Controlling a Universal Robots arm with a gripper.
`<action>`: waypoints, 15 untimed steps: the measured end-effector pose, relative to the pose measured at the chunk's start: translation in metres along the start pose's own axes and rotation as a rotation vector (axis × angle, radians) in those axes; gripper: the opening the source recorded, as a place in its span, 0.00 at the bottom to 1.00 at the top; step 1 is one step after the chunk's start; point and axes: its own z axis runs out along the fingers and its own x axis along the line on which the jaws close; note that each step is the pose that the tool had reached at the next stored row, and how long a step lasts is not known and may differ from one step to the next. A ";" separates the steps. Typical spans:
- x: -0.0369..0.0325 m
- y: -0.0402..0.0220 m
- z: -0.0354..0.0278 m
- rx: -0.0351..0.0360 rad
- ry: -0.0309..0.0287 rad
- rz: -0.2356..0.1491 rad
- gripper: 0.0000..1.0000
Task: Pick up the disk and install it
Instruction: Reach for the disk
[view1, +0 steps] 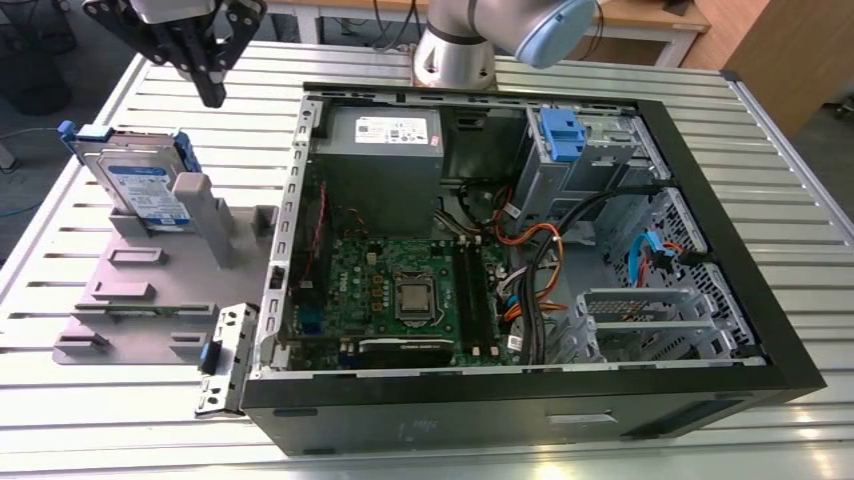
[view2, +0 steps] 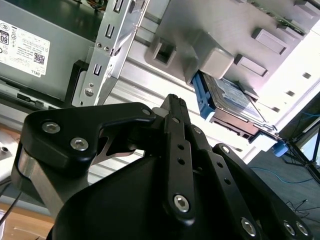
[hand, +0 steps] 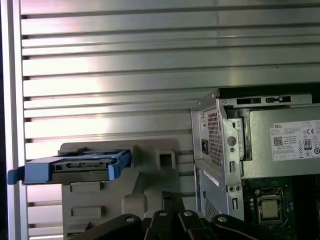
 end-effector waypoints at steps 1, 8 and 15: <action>0.0006 0.0000 0.0000 -0.0001 0.0000 0.000 0.11; 0.0054 -0.0004 -0.0001 -0.0001 0.0000 0.000 0.11; 0.0125 -0.0010 -0.0003 0.0000 0.0001 0.000 0.11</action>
